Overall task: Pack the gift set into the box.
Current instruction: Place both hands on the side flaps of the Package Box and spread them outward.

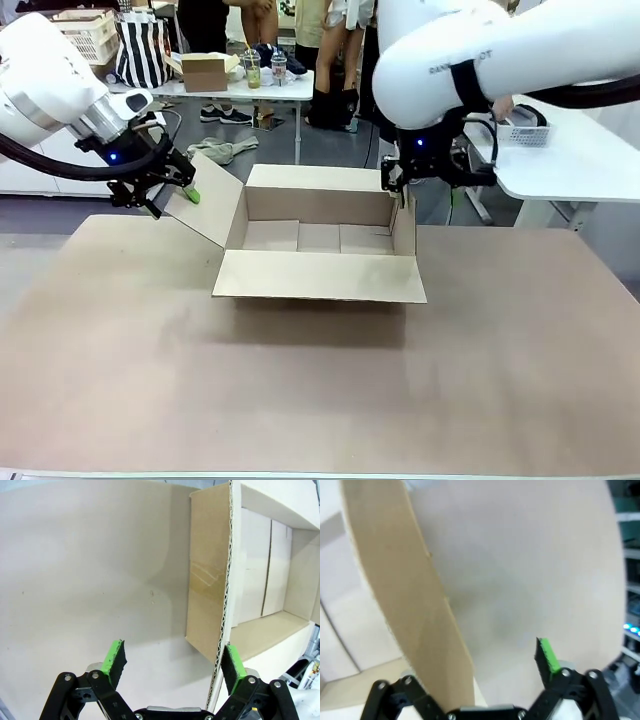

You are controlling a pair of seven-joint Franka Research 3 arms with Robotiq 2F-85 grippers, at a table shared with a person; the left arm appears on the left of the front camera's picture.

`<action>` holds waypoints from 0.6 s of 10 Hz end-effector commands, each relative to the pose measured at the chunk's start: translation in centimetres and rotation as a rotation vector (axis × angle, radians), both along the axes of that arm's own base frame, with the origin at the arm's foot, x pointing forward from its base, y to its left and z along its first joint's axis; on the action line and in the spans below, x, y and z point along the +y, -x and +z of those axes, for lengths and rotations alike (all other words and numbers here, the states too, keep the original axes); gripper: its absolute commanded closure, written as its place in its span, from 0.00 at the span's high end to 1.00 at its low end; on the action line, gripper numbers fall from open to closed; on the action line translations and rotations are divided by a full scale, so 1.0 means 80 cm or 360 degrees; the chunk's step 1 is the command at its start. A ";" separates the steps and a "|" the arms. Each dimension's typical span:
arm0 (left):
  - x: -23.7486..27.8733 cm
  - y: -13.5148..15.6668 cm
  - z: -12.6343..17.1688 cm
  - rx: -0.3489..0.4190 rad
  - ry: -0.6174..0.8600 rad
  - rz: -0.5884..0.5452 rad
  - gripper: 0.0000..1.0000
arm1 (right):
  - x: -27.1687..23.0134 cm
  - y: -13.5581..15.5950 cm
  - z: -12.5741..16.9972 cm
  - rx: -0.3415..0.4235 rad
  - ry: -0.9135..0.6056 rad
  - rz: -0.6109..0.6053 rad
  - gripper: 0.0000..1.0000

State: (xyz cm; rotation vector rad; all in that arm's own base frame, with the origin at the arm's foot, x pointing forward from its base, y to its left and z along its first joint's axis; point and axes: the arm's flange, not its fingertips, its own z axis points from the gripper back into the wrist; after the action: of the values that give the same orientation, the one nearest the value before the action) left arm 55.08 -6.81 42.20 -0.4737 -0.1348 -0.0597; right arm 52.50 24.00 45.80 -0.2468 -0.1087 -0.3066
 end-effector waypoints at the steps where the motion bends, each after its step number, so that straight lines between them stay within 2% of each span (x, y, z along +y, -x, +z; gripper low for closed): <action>1: -0.001 0.001 0.002 0.0005 -0.0018 0.0018 1.00 | -0.050 0.034 -0.017 -0.0030 -0.0239 0.0039 1.00; 4: -0.001 0.001 0.002 0.0005 -0.0018 0.0018 1.00 | -0.117 0.055 -0.034 -0.0128 -0.0644 0.0087 1.00; 6: -0.001 0.001 0.002 0.0005 -0.0018 0.0018 1.00 | -0.148 0.055 -0.050 -0.0170 -0.0831 0.0133 1.00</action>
State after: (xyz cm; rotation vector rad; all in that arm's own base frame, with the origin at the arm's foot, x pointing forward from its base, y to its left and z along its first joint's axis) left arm 55.08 -6.82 42.20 -0.4737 -0.1349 -0.0598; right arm 48.99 13.63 43.22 0.1993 -0.1667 -0.3100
